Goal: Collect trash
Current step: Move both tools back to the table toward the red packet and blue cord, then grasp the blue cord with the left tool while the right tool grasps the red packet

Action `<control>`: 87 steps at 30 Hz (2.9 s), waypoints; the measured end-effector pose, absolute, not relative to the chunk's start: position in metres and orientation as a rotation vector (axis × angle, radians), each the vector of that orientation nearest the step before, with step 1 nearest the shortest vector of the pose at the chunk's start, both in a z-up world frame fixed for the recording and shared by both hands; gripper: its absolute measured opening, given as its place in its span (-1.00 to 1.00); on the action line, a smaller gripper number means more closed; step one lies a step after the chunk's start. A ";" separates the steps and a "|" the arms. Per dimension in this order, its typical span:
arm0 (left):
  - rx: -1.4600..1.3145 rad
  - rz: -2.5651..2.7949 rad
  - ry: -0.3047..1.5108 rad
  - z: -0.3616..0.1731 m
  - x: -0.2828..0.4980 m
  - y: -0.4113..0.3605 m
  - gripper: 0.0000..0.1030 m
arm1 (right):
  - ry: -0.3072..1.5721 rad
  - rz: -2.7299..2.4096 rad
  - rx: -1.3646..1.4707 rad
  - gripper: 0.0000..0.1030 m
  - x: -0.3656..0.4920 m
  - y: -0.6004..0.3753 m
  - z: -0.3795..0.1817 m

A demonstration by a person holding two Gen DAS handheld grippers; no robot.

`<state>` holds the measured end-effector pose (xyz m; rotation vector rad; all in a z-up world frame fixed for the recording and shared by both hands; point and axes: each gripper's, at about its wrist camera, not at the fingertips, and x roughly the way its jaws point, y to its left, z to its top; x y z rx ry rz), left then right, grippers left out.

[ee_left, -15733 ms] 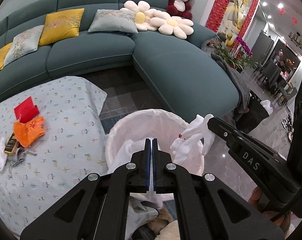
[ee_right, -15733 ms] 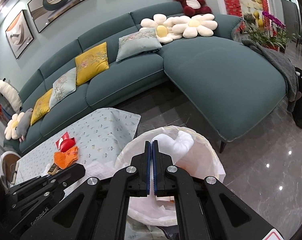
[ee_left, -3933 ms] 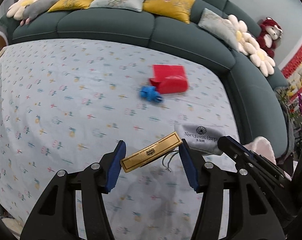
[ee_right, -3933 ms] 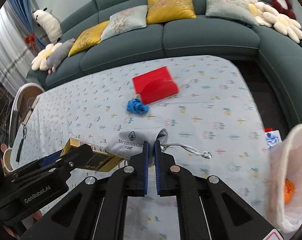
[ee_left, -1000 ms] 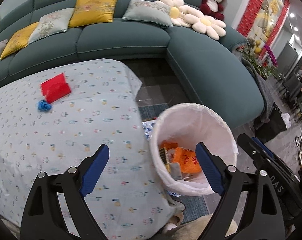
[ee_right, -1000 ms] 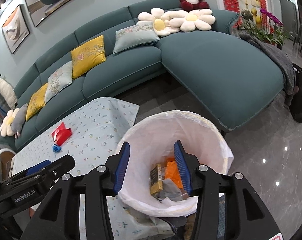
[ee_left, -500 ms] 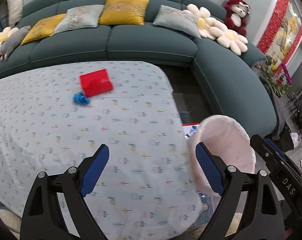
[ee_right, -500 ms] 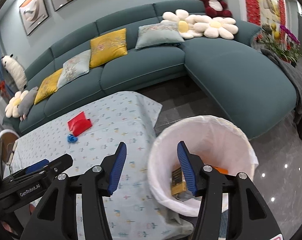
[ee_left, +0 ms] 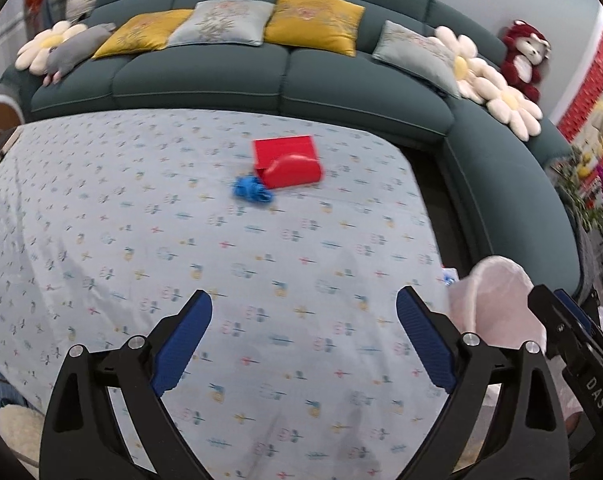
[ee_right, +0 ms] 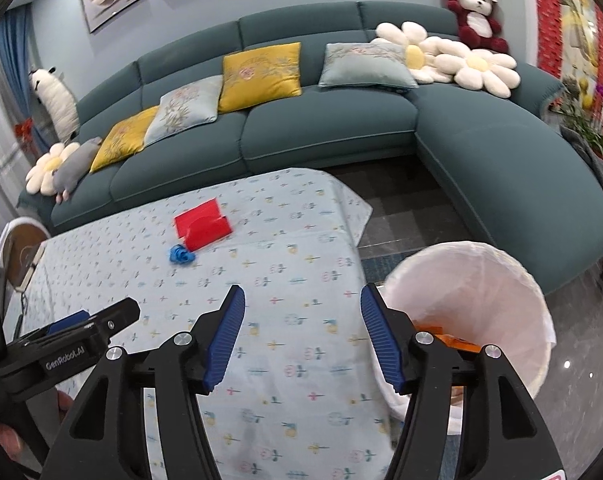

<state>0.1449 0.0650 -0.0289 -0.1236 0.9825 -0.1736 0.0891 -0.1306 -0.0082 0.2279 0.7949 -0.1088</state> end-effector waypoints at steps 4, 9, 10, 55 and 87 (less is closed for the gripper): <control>-0.140 -0.143 0.993 -0.039 0.162 0.083 0.74 | 0.816 -0.085 0.211 0.14 0.106 -0.116 -0.016; -0.152 -0.115 1.014 -0.057 0.191 0.097 0.75 | 0.853 -0.057 0.199 0.14 0.134 -0.102 -0.033; -0.153 -0.112 1.019 -0.062 0.197 0.099 0.75 | 0.863 -0.051 0.197 0.14 0.143 -0.100 -0.038; -0.263 -0.110 1.095 -0.155 0.327 0.161 -0.55 | 1.001 0.222 0.124 0.14 0.389 -0.011 -0.127; -0.133 -0.183 1.206 -0.143 0.136 0.125 -0.64 | 1.195 0.360 0.258 -0.79 0.118 -0.023 -0.137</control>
